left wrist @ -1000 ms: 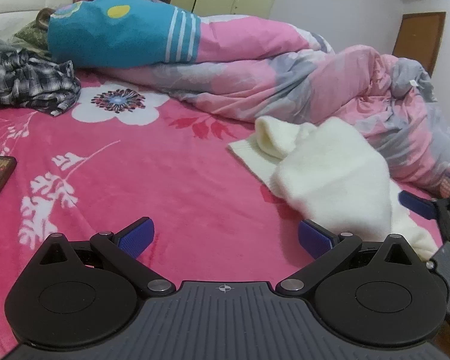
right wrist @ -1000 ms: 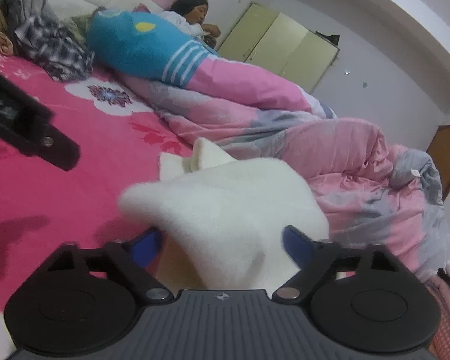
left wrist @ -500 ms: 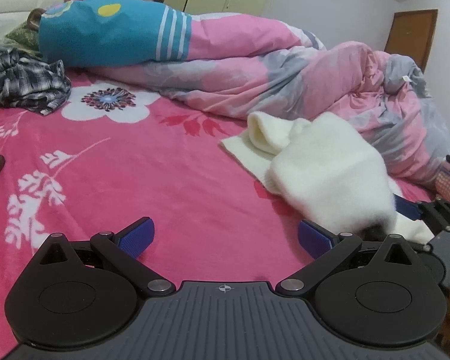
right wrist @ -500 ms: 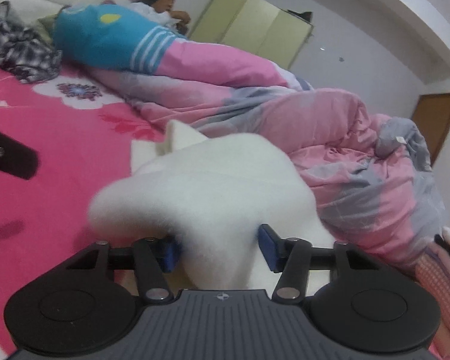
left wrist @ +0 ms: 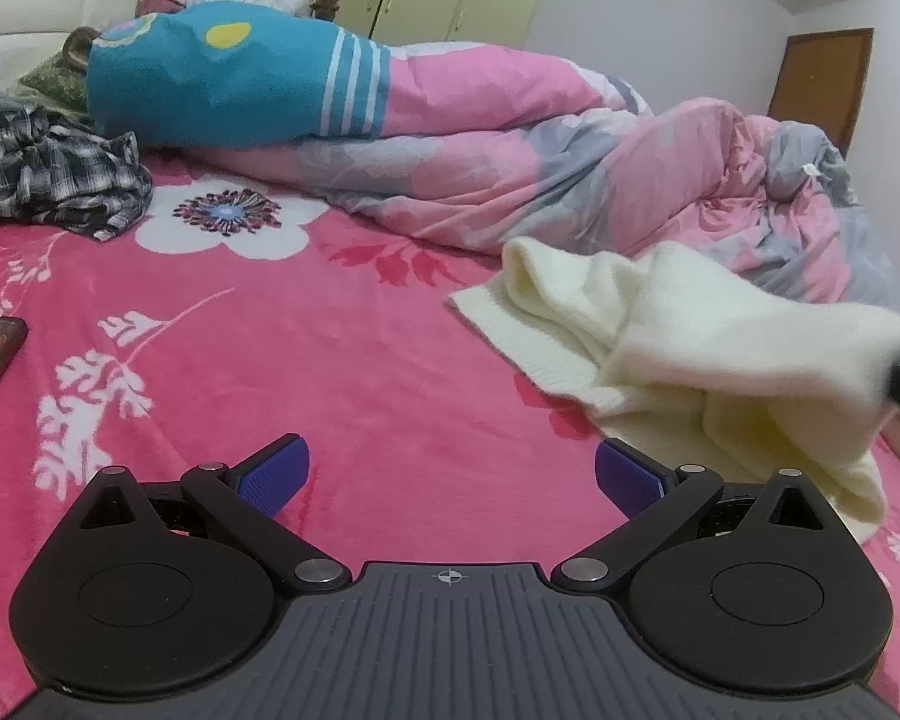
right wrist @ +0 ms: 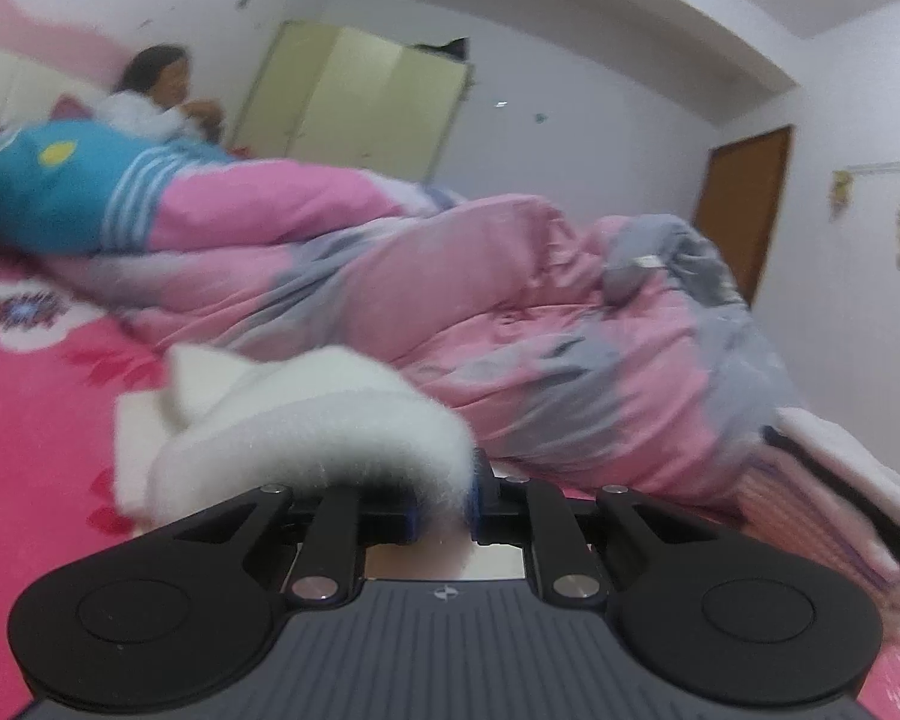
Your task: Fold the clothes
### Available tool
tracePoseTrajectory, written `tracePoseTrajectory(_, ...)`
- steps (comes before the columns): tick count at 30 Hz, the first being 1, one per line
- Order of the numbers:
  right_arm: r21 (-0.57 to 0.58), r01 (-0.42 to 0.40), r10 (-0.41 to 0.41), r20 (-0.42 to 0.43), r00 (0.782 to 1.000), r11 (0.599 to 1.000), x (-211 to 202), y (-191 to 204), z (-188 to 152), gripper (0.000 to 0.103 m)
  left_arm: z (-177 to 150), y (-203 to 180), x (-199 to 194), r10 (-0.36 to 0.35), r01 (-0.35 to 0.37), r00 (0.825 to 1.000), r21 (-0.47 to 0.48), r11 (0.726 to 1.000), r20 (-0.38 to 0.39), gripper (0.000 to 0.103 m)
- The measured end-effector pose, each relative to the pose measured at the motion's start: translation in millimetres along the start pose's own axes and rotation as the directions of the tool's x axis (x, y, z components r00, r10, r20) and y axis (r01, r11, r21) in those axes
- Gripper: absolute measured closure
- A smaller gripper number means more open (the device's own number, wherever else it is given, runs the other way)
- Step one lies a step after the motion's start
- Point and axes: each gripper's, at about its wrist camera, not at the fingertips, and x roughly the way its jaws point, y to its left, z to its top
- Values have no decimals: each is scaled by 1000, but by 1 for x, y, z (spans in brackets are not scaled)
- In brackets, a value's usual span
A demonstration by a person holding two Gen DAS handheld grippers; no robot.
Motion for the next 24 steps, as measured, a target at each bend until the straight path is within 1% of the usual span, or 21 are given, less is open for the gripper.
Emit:
tracePoseTrajectory(5, 70, 10, -9, -16, 1000, 998, -4, -26, 1, 89, 1, -3, -6, 0, 0, 1000, 7, 1000, 12, 1)
tracePoseTrajectory(10, 107, 0, 2, -18, 1000, 994, -10, -32, -2, 89, 0, -8, -11, 5, -5, 1000, 28, 1000, 19, 1)
tracePoseTrajectory(14, 158, -31, 33, -12, 999, 987, -10, -40, 2, 89, 1, -10, -12, 5, -6, 1000, 52, 999, 17, 1)
tracePoseTrajectory(17, 205, -65, 70, -18, 997, 977, -4, -52, 9, 89, 3, -14, -8, -11, 10, 1000, 83, 997, 16, 0)
tracePoseTrajectory(20, 290, -120, 129, -11, 992, 949, 9, -73, 17, 88, 8, -26, 3, -43, 42, 999, 155, 987, 1, 0)
tracePoseTrajectory(22, 375, -153, 166, -5, 986, 914, 22, -93, 22, 88, 13, -40, 14, -66, 65, 998, 220, 973, -4, 0)
tracePoseTrajectory(24, 455, -173, 194, -1, 981, 873, 36, -114, 24, 88, 18, -55, 27, -85, 82, 996, 293, 952, 0, 0)
